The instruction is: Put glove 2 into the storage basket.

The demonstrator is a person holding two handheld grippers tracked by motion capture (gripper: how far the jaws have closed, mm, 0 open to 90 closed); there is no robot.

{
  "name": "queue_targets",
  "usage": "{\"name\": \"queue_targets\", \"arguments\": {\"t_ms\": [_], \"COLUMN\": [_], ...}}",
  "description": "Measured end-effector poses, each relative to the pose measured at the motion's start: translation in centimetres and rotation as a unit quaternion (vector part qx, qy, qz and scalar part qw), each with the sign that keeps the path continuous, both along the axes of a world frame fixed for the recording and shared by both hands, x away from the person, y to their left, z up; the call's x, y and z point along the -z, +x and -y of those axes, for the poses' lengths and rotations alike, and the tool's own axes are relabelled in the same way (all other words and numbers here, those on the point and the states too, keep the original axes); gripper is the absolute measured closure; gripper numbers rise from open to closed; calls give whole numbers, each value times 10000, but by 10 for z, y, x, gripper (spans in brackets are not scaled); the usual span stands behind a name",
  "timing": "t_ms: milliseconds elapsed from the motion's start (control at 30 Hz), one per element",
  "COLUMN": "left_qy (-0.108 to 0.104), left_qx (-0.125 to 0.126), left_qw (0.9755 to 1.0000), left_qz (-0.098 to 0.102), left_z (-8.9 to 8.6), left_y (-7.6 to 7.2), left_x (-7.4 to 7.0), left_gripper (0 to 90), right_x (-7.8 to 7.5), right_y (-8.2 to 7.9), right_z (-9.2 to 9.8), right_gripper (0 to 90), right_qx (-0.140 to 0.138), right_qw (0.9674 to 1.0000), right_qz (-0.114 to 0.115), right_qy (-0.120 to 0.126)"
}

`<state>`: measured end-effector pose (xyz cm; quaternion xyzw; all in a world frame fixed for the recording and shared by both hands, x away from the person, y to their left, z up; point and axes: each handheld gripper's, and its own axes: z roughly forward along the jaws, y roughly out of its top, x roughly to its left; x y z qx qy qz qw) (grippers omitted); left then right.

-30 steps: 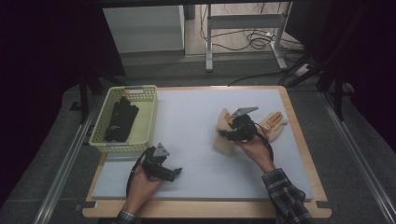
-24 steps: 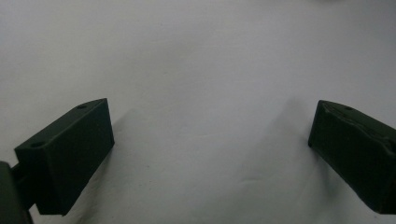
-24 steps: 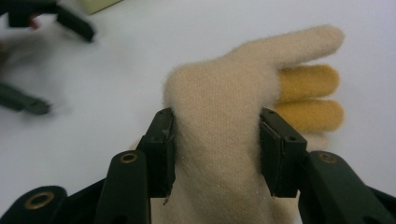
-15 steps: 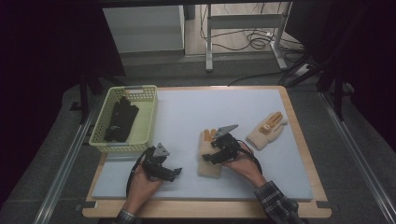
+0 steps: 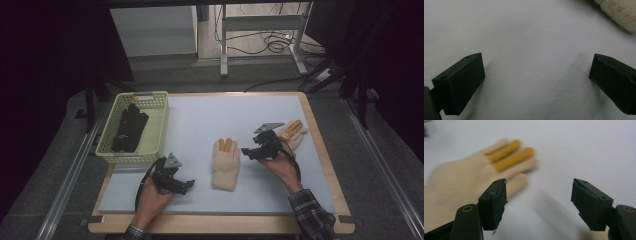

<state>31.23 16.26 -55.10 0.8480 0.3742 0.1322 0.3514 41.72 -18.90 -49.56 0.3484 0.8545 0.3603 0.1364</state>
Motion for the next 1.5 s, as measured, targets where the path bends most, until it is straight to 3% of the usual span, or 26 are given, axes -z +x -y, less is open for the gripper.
{"name": "queue_targets", "arguments": {"t_ms": [100,167,233,300,400,500,567,733,833,933,1000,1133,1300,1500], "left_qy": [1,0,0,-2,-4,-4,-4,0,-1,0,-1,-1,0,-1], "left_qx": [0,0,-1,-2,-3,-1,-2,-1,-1,-1,0,0,-2,-3], "left_qw": [10000,10000,10000,10000,10000,10000,10000,10000,10000,10000,10000,10000,10000,10000], "left_qz": [-1,-1,-1,-1,-1,-1,0,1,-1,1,1,3,3,3], "left_z": [0,0,0,0,0,0,0,0,0,0,0,0,0,0], "left_y": [0,0,0,0,0,0,0,0,0,0,0,0,0,0], "left_x": [0,0,0,0,0,0,0,0,0,0,0,0,0,0], "left_gripper": [2,2,2,2,2,2,2,2,2,2,2,2,2,3], "right_x": [-2,-9,-11,-17,-19,-14,-11,10,20,21,18,15,1,-19], "right_y": [5,13,14,19,23,29,30,37,40,38,36,32,22,2], "right_z": [13,35,40,60,71,87,90,99,99,100,99,97,98,87], "right_gripper": [291,308,315,345,354,353,347,307,340,534,612,621,621,618], "right_qx": [221,531,618,965,1158,1439,1480,1703,1745,1764,1736,1698,1559,1140], "right_qw": [9998,9985,9980,9947,9926,9891,9885,9848,9839,9836,9839,9842,9868,9918], "right_qz": [26,123,153,333,352,286,250,93,133,194,189,255,413,572], "right_qy": [2,-20,-20,-117,-118,-136,-166,-325,-372,-306,-373,-430,-167,-22]}}
